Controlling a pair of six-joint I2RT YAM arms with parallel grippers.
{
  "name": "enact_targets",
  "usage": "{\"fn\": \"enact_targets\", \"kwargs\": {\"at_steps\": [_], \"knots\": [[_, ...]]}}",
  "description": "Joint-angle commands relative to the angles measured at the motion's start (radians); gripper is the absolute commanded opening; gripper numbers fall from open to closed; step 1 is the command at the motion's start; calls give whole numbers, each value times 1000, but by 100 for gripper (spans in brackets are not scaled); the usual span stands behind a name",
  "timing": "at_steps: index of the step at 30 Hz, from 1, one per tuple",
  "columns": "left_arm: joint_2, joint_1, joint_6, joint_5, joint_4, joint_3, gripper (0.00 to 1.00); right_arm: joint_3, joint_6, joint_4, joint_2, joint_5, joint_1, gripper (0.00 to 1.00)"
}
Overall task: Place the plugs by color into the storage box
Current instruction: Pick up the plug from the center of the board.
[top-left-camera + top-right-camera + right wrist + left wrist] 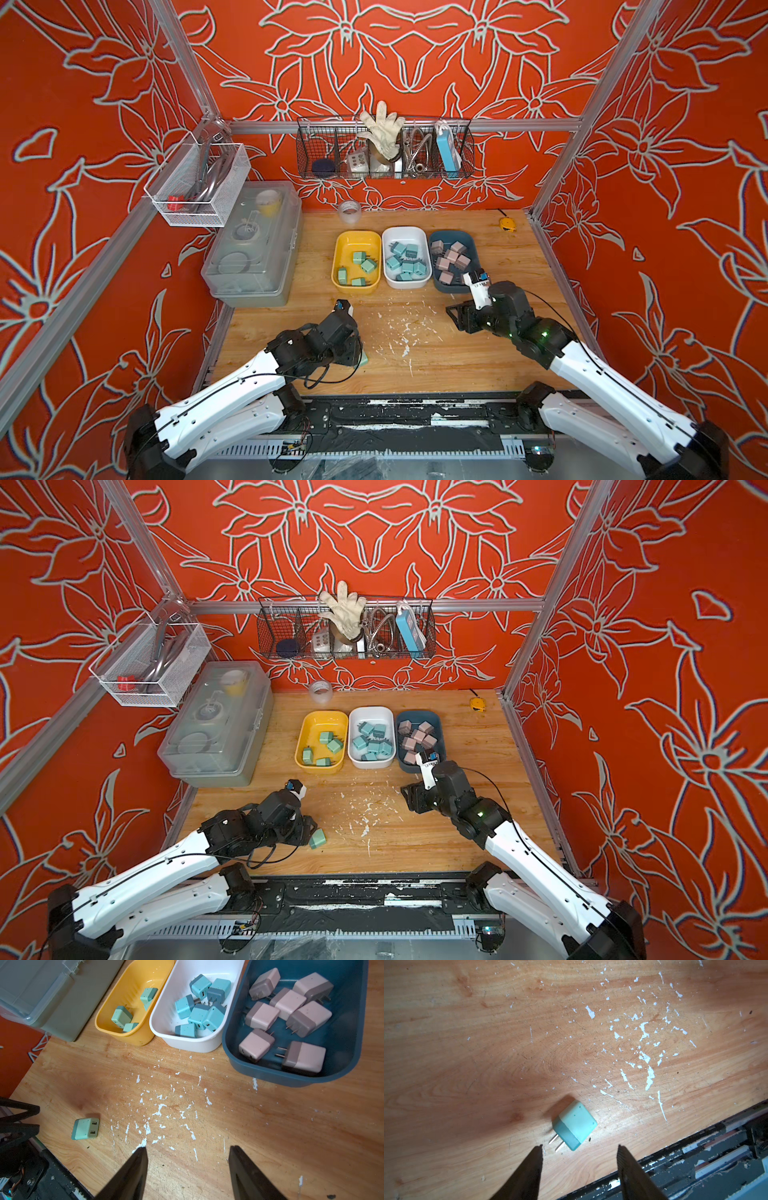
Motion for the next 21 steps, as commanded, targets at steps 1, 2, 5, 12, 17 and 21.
{"fn": "enact_targets", "kwargs": {"at_steps": [1,2,5,12,17,21], "knots": [[15,-9,-39,-22,2,-41,59,-20,33,-54,-31,-40,9,67],[24,-10,-34,-17,15,-51,59,-20,35,-66,-43,-43,9,67],[46,-14,-35,-23,32,-72,59,-25,35,-98,-82,-42,12,67],[46,-15,-32,-25,91,-137,61,-47,54,-120,-109,-61,12,67],[51,-14,-10,21,153,-155,62,-50,79,-120,-116,-78,24,67],[74,-16,-2,49,176,-149,62,-62,97,-117,-138,-73,34,68]]}}
